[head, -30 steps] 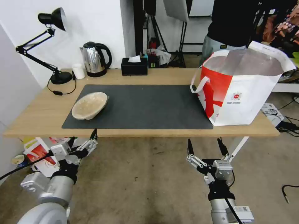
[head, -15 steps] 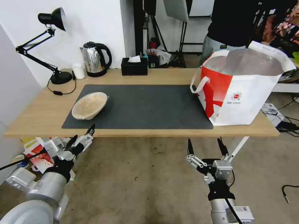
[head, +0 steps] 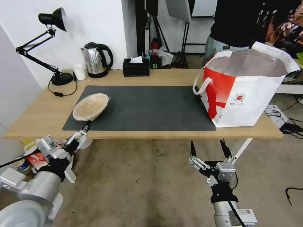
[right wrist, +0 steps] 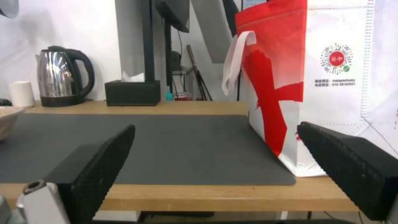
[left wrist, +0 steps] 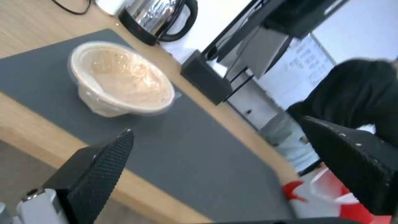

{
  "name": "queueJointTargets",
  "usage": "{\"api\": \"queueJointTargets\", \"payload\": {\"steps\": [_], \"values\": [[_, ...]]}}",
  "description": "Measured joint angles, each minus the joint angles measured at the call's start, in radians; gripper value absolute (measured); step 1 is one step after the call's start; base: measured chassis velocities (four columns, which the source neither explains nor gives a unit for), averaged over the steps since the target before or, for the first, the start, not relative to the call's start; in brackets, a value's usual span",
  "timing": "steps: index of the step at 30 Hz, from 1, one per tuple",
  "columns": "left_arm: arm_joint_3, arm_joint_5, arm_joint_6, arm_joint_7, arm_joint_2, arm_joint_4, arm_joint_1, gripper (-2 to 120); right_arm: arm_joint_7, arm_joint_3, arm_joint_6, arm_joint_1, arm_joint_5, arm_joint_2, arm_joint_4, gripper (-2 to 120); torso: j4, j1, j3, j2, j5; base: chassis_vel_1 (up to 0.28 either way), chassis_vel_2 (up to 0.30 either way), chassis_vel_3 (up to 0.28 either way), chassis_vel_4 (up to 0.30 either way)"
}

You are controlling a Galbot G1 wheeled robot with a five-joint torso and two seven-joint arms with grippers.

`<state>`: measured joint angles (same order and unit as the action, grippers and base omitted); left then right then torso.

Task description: Pick up the trash from the table and place it into the takeout bag.

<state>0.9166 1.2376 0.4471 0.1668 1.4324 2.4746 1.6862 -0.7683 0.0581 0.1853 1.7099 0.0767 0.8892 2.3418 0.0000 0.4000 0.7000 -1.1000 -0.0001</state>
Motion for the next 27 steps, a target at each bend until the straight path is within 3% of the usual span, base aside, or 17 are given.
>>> {"api": "queueJointTargets", "payload": {"steps": [6, 9, 10, 12, 20, 23, 27], "values": [[0.058, 0.179, -0.010, 0.041, -0.019, 0.001, -0.026, 100, 0.000, 0.000, 0.000, 0.000, 0.000, 0.000, 0.000, 100, 0.0000, 0.000, 0.000, 0.000, 0.0000, 0.000, 0.000, 0.000, 0.000], [0.064, 0.198, -0.011, 0.045, -0.021, 0.002, -0.029, 100, 0.000, 0.000, 0.000, 0.000, 0.000, 0.000, 0.000, 100, 0.0000, 0.000, 0.000, 0.000, 0.0000, 0.000, 0.000, 0.000, 0.000], [0.094, 0.287, -0.016, 0.066, -0.030, 0.003, -0.042, 100, 0.000, 0.000, 0.000, 0.000, 0.000, 0.000, 0.000, 100, 0.0000, 0.000, 0.000, 0.000, 0.0000, 0.000, 0.000, 0.000, 0.000], [0.112, 0.347, -0.019, 0.080, -0.036, 0.004, -0.051, 100, 0.000, 0.000, 0.000, 0.000, 0.000, 0.000, 0.000, 100, 0.0000, 0.000, 0.000, 0.000, 0.0000, 0.000, 0.000, 0.000, 0.000], [0.124, 0.378, -0.019, 0.093, -0.045, 0.000, -0.060, 100, 0.000, 0.000, 0.000, 0.000, 0.000, 0.000, 0.000, 100, 0.0001, 0.000, 0.000, 0.000, 0.0001, 0.000, 0.000, 0.000, 0.000], [0.166, 0.463, -0.011, 0.140, -0.082, -0.033, -0.096, 100, 0.000, 0.000, 0.000, 0.000, 0.000, 0.000, 0.000, 100, 0.0000, 0.000, 0.000, 0.000, -0.0001, 0.000, 0.000, 0.000, 0.000], [0.179, 0.501, -0.004, 0.168, -0.101, -0.043, -0.116, 100, 0.000, 0.000, 0.000, 0.000, 0.000, 0.000, 0.000, 100, 0.0001, 0.000, 0.000, 0.000, 0.0004, 0.000, 0.000, 0.000, 0.000]]}}
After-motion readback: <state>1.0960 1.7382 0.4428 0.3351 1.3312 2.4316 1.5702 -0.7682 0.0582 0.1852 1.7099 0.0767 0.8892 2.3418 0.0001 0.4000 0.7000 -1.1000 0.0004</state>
